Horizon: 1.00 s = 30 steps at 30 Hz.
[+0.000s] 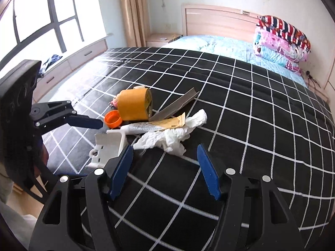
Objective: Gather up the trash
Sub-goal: 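Grasp the white glove with the right gripper while the left grasps the white plastic holder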
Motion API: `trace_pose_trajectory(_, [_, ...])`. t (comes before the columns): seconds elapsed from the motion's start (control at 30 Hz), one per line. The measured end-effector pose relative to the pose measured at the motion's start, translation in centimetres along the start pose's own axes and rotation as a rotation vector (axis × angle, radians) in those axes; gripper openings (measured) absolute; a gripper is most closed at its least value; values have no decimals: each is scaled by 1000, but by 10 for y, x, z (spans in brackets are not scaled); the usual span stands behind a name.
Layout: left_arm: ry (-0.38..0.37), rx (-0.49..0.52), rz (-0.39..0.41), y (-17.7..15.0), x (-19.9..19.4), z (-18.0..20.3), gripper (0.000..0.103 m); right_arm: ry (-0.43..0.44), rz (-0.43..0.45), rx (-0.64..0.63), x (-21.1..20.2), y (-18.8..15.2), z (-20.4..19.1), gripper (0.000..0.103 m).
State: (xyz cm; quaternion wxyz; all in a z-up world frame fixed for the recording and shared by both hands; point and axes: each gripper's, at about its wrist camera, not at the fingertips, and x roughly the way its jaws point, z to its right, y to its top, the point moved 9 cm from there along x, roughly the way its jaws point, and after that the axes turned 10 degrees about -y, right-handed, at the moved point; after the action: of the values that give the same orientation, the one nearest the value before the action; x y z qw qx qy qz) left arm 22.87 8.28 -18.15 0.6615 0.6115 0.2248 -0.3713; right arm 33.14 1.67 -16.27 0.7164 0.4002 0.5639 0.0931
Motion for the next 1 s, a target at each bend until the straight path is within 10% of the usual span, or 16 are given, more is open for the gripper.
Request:
trace_pose_trajectory(0.23, [45, 24, -17, 0, 10, -6, 80, 7, -17, 10, 14, 3, 0, 63])
trace_pose_trajectory(0.5, [53, 56, 3, 2, 10, 0, 57, 3, -50, 28, 26, -2, 3, 21])
trace_pose_trajectory(1.0, [61, 79, 54, 1, -24, 32, 55, -23, -19, 52, -10, -9, 5, 16])
